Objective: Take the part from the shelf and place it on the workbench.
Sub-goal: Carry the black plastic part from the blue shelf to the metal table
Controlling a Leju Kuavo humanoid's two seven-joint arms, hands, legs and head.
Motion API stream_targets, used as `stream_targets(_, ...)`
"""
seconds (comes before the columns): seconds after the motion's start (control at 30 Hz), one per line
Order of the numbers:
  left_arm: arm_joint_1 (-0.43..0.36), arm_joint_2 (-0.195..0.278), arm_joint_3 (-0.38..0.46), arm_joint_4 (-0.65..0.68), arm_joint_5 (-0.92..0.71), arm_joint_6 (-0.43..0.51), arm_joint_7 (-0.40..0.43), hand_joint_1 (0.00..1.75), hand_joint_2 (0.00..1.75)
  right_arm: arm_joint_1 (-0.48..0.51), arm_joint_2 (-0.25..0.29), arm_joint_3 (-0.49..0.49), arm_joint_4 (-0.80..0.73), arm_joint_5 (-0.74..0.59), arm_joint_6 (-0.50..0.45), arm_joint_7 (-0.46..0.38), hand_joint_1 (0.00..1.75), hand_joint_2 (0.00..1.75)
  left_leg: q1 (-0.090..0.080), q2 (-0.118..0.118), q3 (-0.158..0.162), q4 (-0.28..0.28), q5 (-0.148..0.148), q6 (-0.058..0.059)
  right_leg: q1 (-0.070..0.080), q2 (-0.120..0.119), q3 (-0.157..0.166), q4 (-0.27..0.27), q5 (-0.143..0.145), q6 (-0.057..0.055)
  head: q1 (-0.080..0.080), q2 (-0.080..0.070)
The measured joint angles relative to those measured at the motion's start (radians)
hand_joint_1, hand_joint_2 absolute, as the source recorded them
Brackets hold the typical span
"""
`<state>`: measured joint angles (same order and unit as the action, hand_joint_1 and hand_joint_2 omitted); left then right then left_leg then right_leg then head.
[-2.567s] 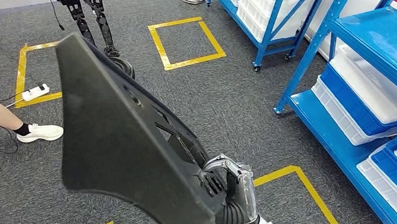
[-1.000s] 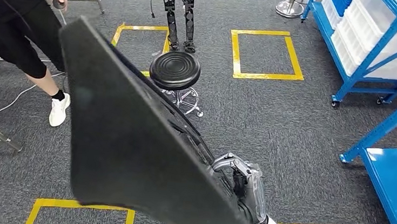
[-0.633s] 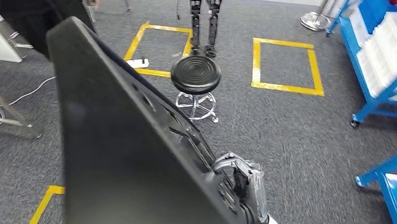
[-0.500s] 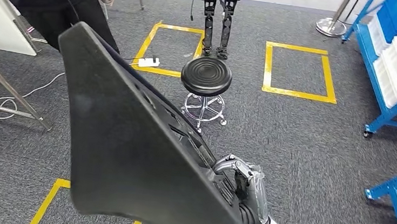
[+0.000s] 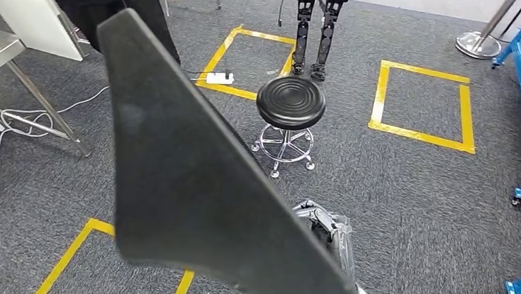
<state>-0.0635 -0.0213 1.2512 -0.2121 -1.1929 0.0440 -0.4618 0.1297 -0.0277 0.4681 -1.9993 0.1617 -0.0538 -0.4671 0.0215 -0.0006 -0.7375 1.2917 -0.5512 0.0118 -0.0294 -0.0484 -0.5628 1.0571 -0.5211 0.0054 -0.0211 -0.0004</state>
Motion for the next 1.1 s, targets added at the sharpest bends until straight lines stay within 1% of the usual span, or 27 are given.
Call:
stream_targets(0.03,0.0,0.0,0.0,0.0,0.001,0.003,0.004,0.0,1.75,-0.001,0.001,0.0,0.0,0.0,0.002,0.001,1.75,1.75,-0.003,0.006,0.024,-0.058,0.038,0.009,0.003,-0.009,0.004,-0.001,-0.003,-0.002,0.0,0.0)
stream_targets(0.1,-0.001,0.001,0.0,0.0,0.004,0.009,0.012,0.0,1.75,-0.004,0.003,0.0,0.0,-0.002,0.005,0.002,1.75,1.75,-0.018,0.049,0.086,-0.188,0.095,0.032,0.009,-0.025,0.014,-0.005,-0.008,-0.005,0.002,0.0)
stream_targets(0.13,-0.004,0.002,0.0,-0.001,0.006,0.012,0.015,0.0,1.75,-0.006,0.003,0.0,0.0,-0.003,0.006,0.002,1.75,1.75,-0.026,0.07,0.105,-0.229,0.104,0.041,0.009,-0.033,0.017,-0.01,-0.01,-0.004,0.002,0.0)
stream_targets(0.17,-0.005,0.003,0.001,-0.001,0.008,0.015,0.017,0.0,1.75,-0.007,0.003,0.0,0.0,-0.003,0.007,0.003,1.75,1.75,-0.032,0.082,0.112,-0.246,0.103,0.046,0.008,-0.041,0.021,-0.014,-0.011,-0.002,0.001,0.0)
stream_targets(0.2,-0.006,0.004,0.002,-0.001,0.009,0.017,0.019,0.0,1.75,-0.008,0.004,0.001,0.001,-0.004,0.009,0.003,1.75,1.75,-0.036,0.079,0.113,-0.251,0.101,0.048,0.008,-0.052,0.026,-0.02,-0.011,0.002,0.0,0.0)
stream_targets(0.23,-0.007,0.005,0.002,-0.001,0.011,0.019,0.019,0.0,1.75,-0.01,0.005,0.002,0.001,-0.005,0.01,0.004,1.75,1.75,-0.04,0.067,0.12,-0.262,0.102,0.05,0.007,-0.063,0.035,-0.029,-0.012,0.006,-0.002,0.0)
stream_targets(0.27,-0.005,0.006,0.003,-0.001,0.013,0.02,0.019,0.0,1.75,-0.013,0.006,0.003,0.001,-0.005,0.011,0.004,1.75,1.75,-0.038,0.054,0.133,-0.279,0.108,0.051,0.008,-0.062,0.042,-0.031,-0.014,0.011,-0.001,0.0)
stream_targets(0.33,-0.006,0.005,0.003,-0.001,0.015,0.019,0.017,0.0,1.75,-0.02,0.007,0.003,0.003,-0.007,0.013,0.004,1.75,1.75,-0.032,0.027,0.162,-0.314,0.122,0.055,0.012,-0.02,0.029,0.014,-0.035,0.01,0.001,0.0)
stream_targets(0.4,-0.009,0.003,0.003,-0.001,0.016,0.018,0.013,0.0,1.75,-0.022,0.004,0.004,0.006,-0.008,0.015,0.004,1.75,1.75,-0.028,0.0,0.172,-0.325,0.128,0.057,0.011,0.03,-0.039,0.135,-0.078,-0.001,0.005,0.0)
stream_targets(0.43,-0.01,0.002,0.003,-0.001,0.016,0.018,0.011,0.0,1.75,-0.022,0.002,0.004,0.008,-0.009,0.015,0.005,1.75,1.75,-0.028,-0.014,0.172,-0.325,0.127,0.058,0.011,0.039,-0.077,0.193,-0.094,-0.002,0.006,0.0)
stream_targets(0.47,-0.009,0.001,0.003,-0.001,0.015,0.017,0.009,0.0,1.75,-0.021,0.0,0.004,0.011,-0.009,0.015,0.006,1.75,1.75,-0.028,-0.028,0.173,-0.324,0.125,0.057,0.01,0.042,-0.104,0.224,-0.097,0.001,0.007,0.0)
stream_targets(0.5,-0.008,0.0,0.003,-0.001,0.015,0.017,0.008,0.0,1.75,-0.021,-0.001,0.004,0.013,-0.009,0.015,0.006,1.75,1.75,-0.028,-0.043,0.174,-0.322,0.123,0.055,0.01,0.044,-0.112,0.219,-0.083,0.009,0.007,0.0)
stream_targets(0.53,-0.006,-0.001,0.003,-0.001,0.014,0.016,0.006,0.0,1.75,-0.021,-0.002,0.003,0.014,-0.01,0.015,0.006,1.75,1.75,-0.027,-0.057,0.176,-0.319,0.12,0.051,0.008,0.047,-0.1,0.176,-0.054,0.02,0.008,0.0)
stream_targets(0.57,-0.005,-0.002,0.003,-0.001,0.013,0.016,0.005,0.0,1.75,-0.022,-0.003,0.003,0.014,-0.01,0.015,0.006,1.75,1.75,-0.025,-0.071,0.176,-0.312,0.114,0.045,0.005,0.057,-0.074,0.106,-0.016,0.031,0.008,0.0)
stream_targets(0.6,-0.005,-0.002,0.003,-0.001,0.012,0.015,0.003,0.0,1.75,-0.022,-0.003,0.004,0.015,-0.01,0.015,0.006,1.75,1.75,-0.026,-0.084,0.174,-0.302,0.106,0.037,0.002,0.068,-0.049,0.044,0.013,0.035,0.01,0.0)
stream_targets(0.63,-0.005,-0.002,0.003,-0.001,0.01,0.015,0.002,0.0,1.75,-0.022,-0.004,0.004,0.015,-0.011,0.015,0.006,1.75,1.75,-0.027,-0.094,0.171,-0.291,0.098,0.031,0.0,0.076,-0.03,0.001,0.033,0.032,0.01,0.0)
stream_targets(0.67,-0.004,-0.002,0.003,-0.001,0.009,0.014,0.002,0.0,1.75,-0.023,-0.004,0.004,0.016,-0.011,0.014,0.006,1.75,1.75,-0.027,-0.101,0.166,-0.283,0.09,0.025,0.0,0.082,-0.021,-0.02,0.041,0.025,0.01,0.0)
stream_targets(0.73,-0.001,-0.001,0.003,-0.001,0.008,0.013,0.001,0.0,1.75,-0.023,-0.004,0.004,0.016,-0.011,0.014,0.006,1.75,1.75,-0.023,-0.11,0.161,-0.277,0.083,0.021,0.001,0.072,-0.017,-0.019,0.04,0.005,0.009,0.0)
stream_targets(0.77,0.001,0.0,0.003,-0.001,0.007,0.012,0.001,0.0,1.75,-0.023,-0.004,0.004,0.016,-0.011,0.014,0.006,1.75,1.75,-0.021,-0.104,0.16,-0.272,0.08,0.018,0.0,0.067,-0.015,-0.02,0.04,-0.001,0.01,0.0)
stream_targets(0.83,0.002,0.002,0.003,-0.001,0.006,0.012,0.001,0.0,1.75,-0.024,-0.002,0.004,0.016,-0.012,0.014,0.006,1.75,1.75,-0.018,-0.062,0.139,-0.222,0.052,0.008,-0.002,0.053,-0.008,-0.022,0.037,-0.01,0.004,0.0)
stream_targets(0.9,-0.001,0.003,0.003,0.0,0.006,0.011,0.001,0.0,1.75,-0.023,-0.001,0.005,0.016,-0.012,0.013,0.006,1.75,1.75,-0.015,-0.015,0.076,-0.105,-0.003,-0.004,0.001,0.037,-0.004,-0.022,0.031,-0.017,-0.001,0.0)
stream_targets(0.93,-0.002,0.002,0.003,0.0,0.006,0.011,0.001,0.0,1.75,-0.023,-0.001,0.005,0.016,-0.012,0.013,0.006,1.75,1.75,-0.012,-0.006,0.037,-0.042,-0.025,-0.007,0.002,0.029,-0.003,-0.022,0.028,-0.019,-0.001,0.0)
stream_targets(0.97,-0.002,0.002,0.002,0.0,0.006,0.011,0.001,0.0,1.75,-0.022,-0.001,0.005,0.017,-0.012,0.013,0.006,1.75,1.75,-0.01,-0.002,0.009,-0.001,-0.031,-0.008,0.004,0.019,-0.002,-0.022,0.025,-0.02,-0.001,0.0)
stream_targets(1.0,-0.001,0.002,0.002,0.0,0.006,0.01,0.001,0.0,1.75,-0.022,0.0,0.005,0.017,-0.012,0.013,0.006,1.75,1.75,-0.009,-0.001,-0.002,0.005,-0.018,-0.007,0.005,0.01,0.001,-0.022,0.022,-0.021,-0.001,0.0)
stream_targets(1.03,0.0,0.002,0.002,0.0,0.005,0.01,0.001,0.0,1.75,-0.023,0.0,0.005,0.017,-0.012,0.013,0.006,1.75,1.75,-0.009,0.001,0.009,-0.029,0.014,-0.003,0.006,0.001,0.006,-0.022,0.017,-0.02,-0.001,0.0)
stream_targets(1.07,0.0,0.002,0.002,0.0,0.005,0.01,0.001,0.0,1.75,-0.023,0.0,0.005,0.017,-0.012,0.013,0.006,1.75,1.75,-0.012,0.01,0.038,-0.095,0.055,0.004,0.008,-0.007,0.012,-0.023,0.013,-0.02,-0.001,0.0)
stream_targets(1.1,-0.001,0.003,0.002,0.0,0.005,0.01,0.001,0.0,1.75,-0.023,0.0,0.005,0.017,-0.012,0.012,0.006,1.75,1.75,-0.018,0.032,0.072,-0.165,0.087,0.014,0.009,-0.016,0.019,-0.025,0.009,-0.019,0.0,0.0)
